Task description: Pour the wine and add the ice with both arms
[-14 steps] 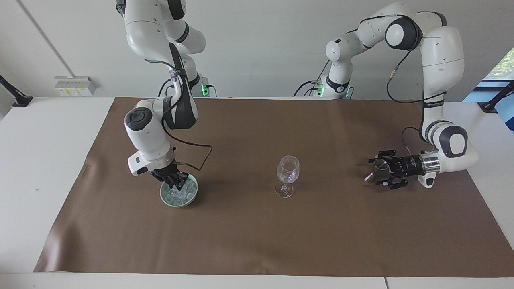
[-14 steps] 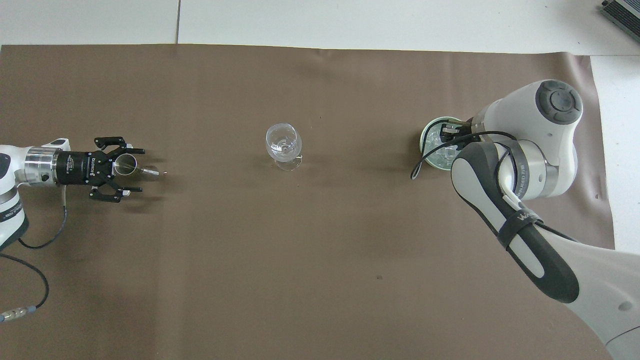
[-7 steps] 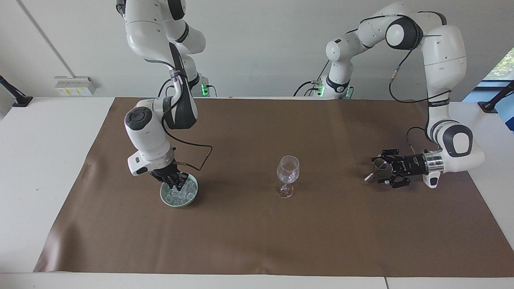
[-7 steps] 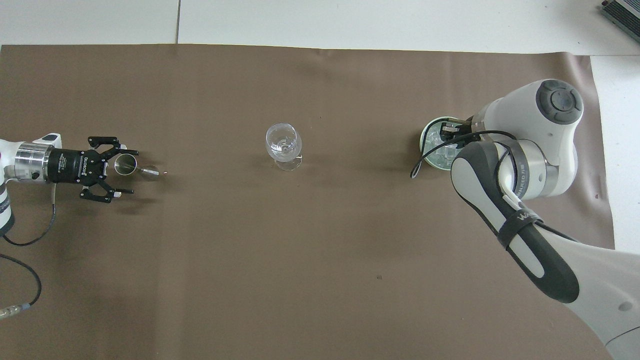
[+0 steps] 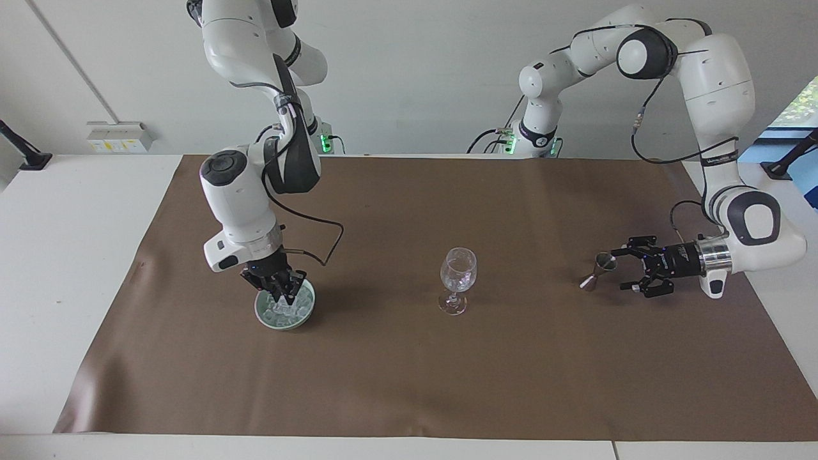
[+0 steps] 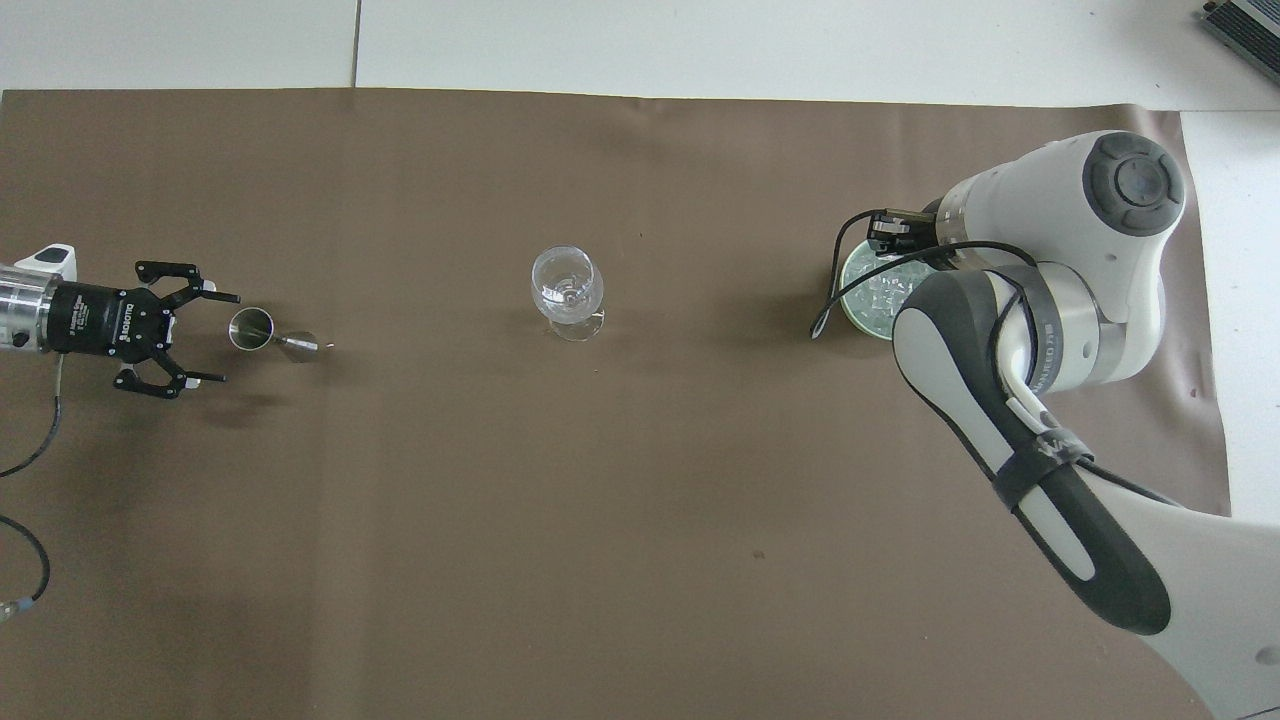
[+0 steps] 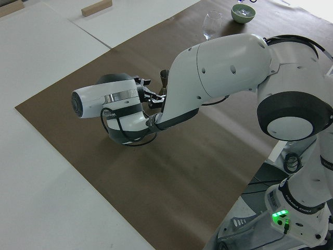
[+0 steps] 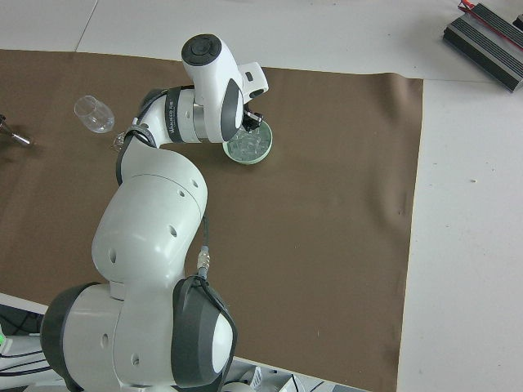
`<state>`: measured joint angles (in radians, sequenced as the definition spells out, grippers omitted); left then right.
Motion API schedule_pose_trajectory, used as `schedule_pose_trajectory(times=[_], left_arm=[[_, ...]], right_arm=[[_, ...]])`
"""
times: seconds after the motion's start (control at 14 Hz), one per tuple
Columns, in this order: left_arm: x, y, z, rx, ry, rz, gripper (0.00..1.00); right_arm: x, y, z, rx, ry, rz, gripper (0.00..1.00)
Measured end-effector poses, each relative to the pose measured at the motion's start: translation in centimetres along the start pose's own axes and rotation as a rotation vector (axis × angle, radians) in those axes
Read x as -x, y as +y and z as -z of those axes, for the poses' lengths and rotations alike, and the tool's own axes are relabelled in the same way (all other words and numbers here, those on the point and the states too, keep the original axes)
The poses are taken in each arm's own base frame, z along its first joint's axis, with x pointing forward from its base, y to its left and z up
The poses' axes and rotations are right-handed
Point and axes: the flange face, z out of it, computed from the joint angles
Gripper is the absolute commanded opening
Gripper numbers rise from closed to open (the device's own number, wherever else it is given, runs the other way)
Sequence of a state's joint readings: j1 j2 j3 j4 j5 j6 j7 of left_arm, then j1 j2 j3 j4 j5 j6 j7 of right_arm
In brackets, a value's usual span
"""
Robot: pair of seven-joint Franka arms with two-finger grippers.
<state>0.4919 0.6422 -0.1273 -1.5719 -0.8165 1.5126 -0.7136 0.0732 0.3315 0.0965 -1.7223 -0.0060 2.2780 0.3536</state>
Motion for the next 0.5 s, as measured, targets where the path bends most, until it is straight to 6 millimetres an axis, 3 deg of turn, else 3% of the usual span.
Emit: schedule_pose_trajectory(times=[0.21, 0.5], left_arm=[[0.6, 0.3, 1.7, -0.023, 0.048, -0.075, 1.0], [2.1, 1.2, 4.3, -0.064, 0.133, -0.197, 1.0]], right_arm=[[0.9, -5.2, 3.8, -0.045, 0.05, 0.074, 0.0], [4.0, -11.5, 7.6, -0.102, 0.073, 0.174, 0.0]])
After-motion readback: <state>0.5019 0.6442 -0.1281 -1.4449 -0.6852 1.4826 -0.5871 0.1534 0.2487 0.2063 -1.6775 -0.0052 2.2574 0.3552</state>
